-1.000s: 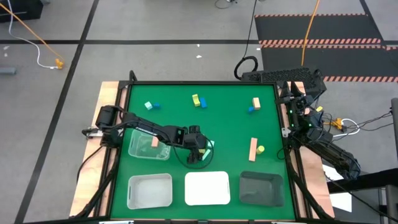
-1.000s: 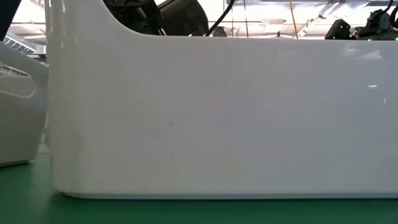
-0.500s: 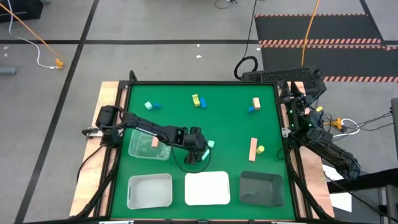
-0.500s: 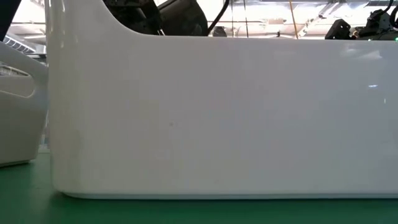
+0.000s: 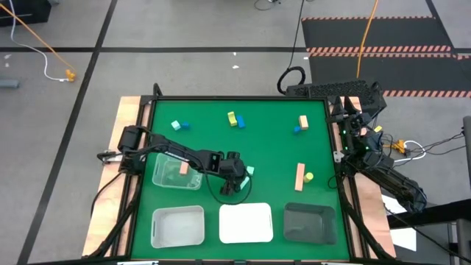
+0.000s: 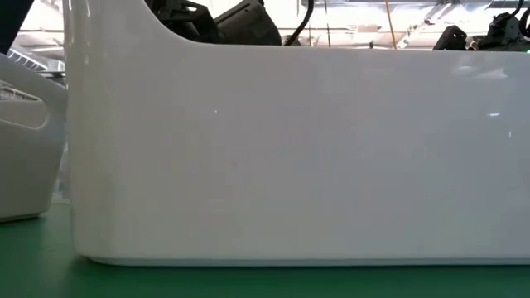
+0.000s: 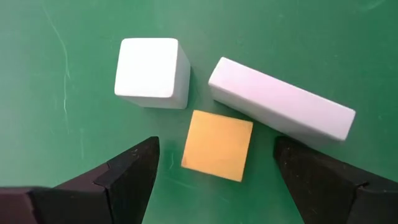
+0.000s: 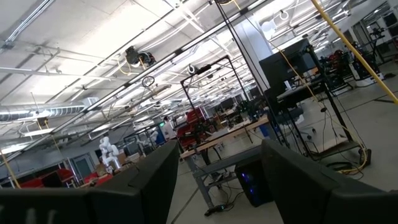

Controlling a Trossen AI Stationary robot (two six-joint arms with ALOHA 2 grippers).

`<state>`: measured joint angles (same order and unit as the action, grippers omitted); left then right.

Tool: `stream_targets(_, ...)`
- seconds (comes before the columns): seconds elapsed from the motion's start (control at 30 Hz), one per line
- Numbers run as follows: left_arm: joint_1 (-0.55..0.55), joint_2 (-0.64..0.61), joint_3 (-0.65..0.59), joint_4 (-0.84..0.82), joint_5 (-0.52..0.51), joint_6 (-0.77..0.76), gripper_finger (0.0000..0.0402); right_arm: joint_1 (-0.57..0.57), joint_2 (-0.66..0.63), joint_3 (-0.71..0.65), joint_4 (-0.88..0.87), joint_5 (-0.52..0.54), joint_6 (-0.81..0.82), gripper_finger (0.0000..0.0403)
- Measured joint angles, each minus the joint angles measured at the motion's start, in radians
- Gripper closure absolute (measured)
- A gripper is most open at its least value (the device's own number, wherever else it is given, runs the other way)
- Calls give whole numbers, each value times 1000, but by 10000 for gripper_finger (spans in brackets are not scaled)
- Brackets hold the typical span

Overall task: Sort & place blocks by color
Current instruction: Put the bottom left green block into the gray bin

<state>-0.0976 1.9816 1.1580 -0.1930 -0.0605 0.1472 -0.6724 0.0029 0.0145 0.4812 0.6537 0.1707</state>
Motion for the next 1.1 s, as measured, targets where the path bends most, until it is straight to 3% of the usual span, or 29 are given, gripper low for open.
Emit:
stream_targets(0.2, 14, 2, -1, 13, 27, 0, 115, 0, 0, 0, 0, 0, 0, 180)
stream_targets(0.47, 17, 5, -2, 31, 30, -39, 261, 0, 0, 0, 0, 0, 0, 180)
stream_targets(0.8, 22, -35, -8, 7, -51, -92, 265, 0, 0, 0, 0, 0, 0, 180)
stream_targets(1.1, 18, -201, -6, 8, -68, -124, 265, 0, 0, 0, -2, 0, 0, 180)
